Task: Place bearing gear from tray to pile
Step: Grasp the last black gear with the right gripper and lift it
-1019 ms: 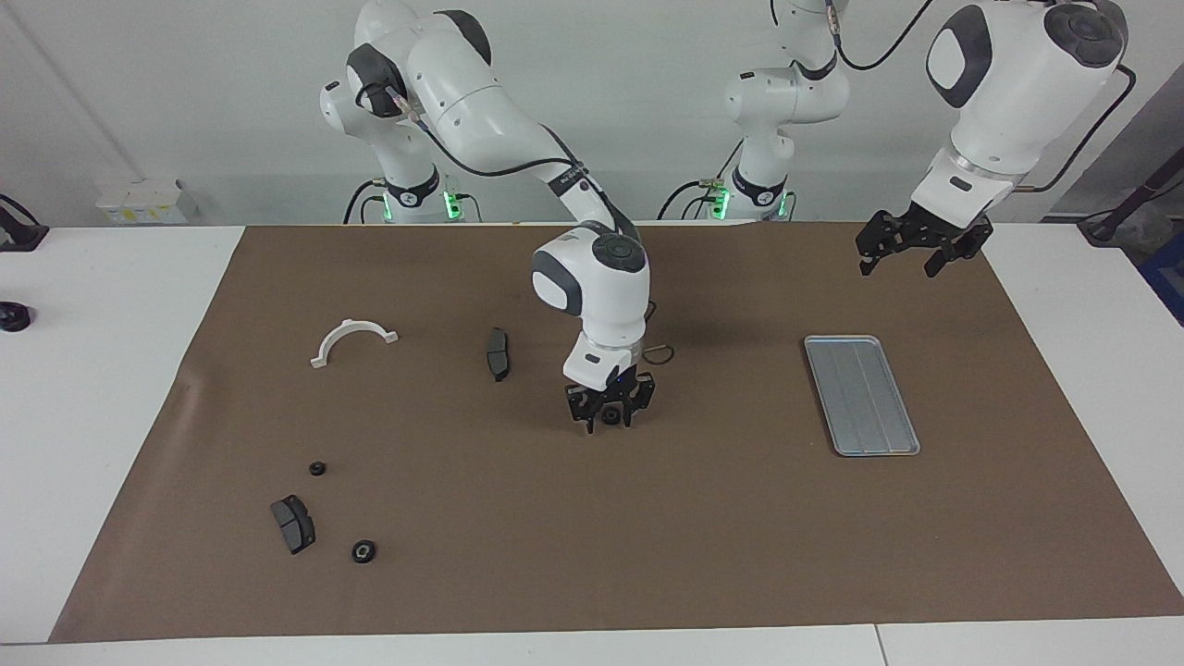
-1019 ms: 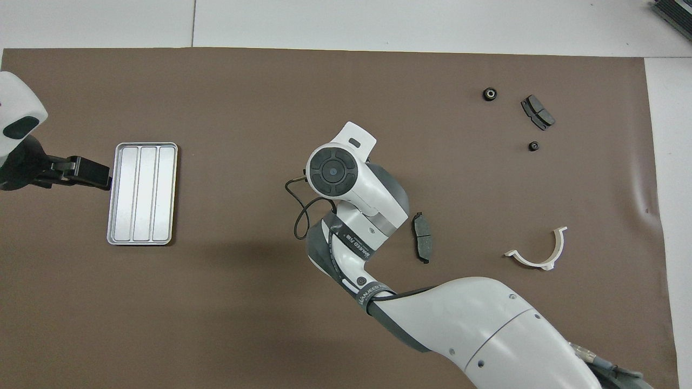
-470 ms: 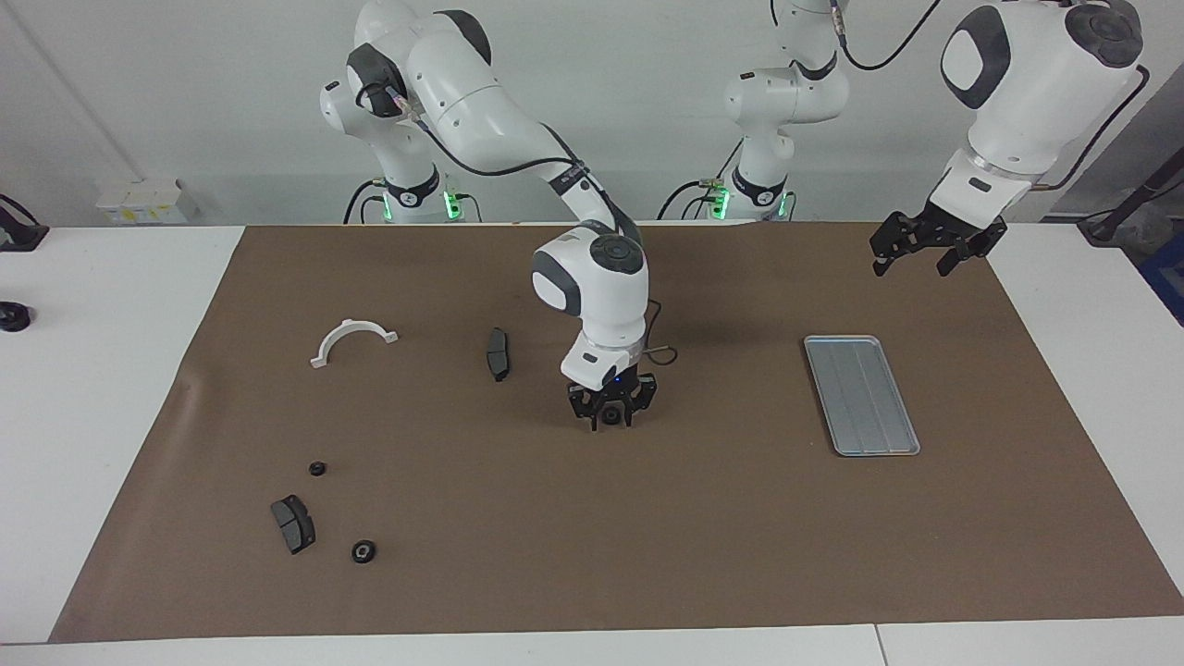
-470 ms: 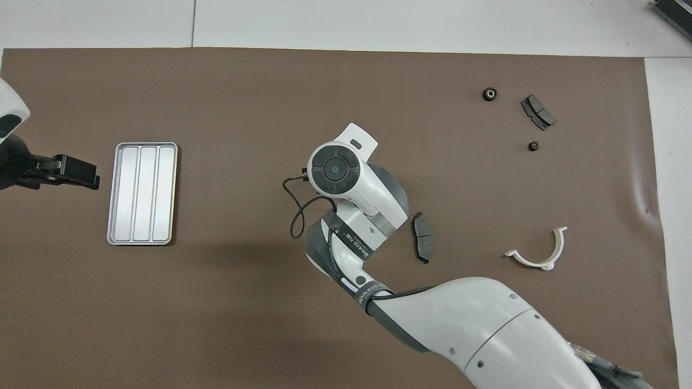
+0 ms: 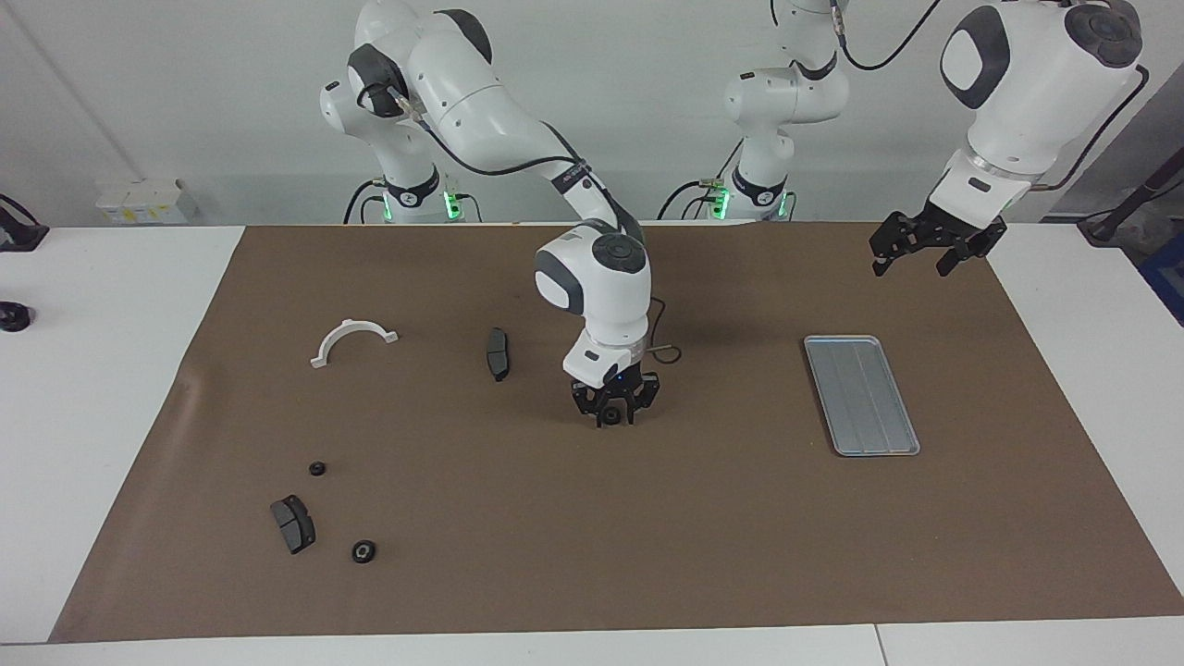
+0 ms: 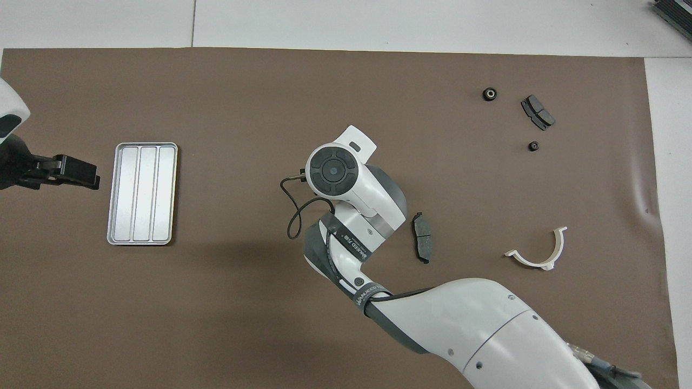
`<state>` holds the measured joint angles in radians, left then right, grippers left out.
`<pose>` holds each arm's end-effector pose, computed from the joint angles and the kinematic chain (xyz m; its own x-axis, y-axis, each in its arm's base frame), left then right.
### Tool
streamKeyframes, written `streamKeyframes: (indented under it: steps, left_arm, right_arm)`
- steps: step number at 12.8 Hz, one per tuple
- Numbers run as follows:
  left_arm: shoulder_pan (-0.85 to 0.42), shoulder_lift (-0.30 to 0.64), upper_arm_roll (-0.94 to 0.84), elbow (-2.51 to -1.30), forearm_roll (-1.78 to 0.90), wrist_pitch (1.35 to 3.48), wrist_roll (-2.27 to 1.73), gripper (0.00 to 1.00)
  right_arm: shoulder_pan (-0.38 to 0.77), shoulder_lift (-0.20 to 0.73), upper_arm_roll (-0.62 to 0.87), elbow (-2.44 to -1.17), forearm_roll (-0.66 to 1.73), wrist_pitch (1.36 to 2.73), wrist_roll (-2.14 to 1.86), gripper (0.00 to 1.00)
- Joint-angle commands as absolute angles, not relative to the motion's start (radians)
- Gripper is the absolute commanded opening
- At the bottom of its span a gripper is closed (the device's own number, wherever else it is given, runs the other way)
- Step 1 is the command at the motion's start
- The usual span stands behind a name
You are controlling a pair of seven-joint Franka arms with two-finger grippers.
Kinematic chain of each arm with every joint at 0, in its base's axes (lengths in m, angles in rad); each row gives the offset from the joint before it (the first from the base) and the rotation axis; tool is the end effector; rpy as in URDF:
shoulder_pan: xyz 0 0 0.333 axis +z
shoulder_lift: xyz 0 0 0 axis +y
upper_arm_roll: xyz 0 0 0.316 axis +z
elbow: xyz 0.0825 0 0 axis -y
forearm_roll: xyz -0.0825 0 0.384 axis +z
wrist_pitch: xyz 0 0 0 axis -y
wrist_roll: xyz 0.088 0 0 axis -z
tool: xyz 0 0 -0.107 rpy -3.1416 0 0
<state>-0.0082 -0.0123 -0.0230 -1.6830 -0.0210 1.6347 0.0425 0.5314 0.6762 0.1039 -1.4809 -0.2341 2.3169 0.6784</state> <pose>0.5527 -0.0194 0.5837 0.9968 -0.0723 -0.0351 -0.0715 -0.9972 0.0221 0.5999 0.4193 0.2946 0.9764 0.0725 0.2032 0.0734 -0.9973 0.0032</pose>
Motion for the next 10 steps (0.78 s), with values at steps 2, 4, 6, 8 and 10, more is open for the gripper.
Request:
streamKeyframes:
  steps: [2, 4, 6, 8, 10]
  left_arm:
    - [-0.005, -0.037, -0.025, -1.709, -0.021, 1.631, 0.048, 1.00]
    - [-0.005, -0.037, -0.025, -1.709, -0.021, 1.632, 0.048, 1.00]
    - [-0.005, -0.037, -0.025, -1.709, -0.021, 1.632, 0.048, 1.00]
    - [-0.005, -0.037, -0.025, -1.709, -0.021, 1.632, 0.048, 1.00]
    - [-0.005, -0.037, -0.025, -1.709, -0.021, 1.632, 0.048, 1.00]
  right_arm:
    - [0.529, 0.641, 0.107, -1.535, -0.216, 2.327, 0.718, 0.46]
    - [0.531, 0.634, 0.110, -1.546, -0.216, 2.329, 0.726, 0.38]
    - [0.529, 0.634, 0.118, -1.546, -0.216, 2.329, 0.729, 0.30]
    - [0.529, 0.635, 0.118, -1.542, -0.216, 2.329, 0.730, 0.22]
    - [0.520, 0.634, 0.118, -1.526, -0.218, 2.329, 0.723, 0.16]
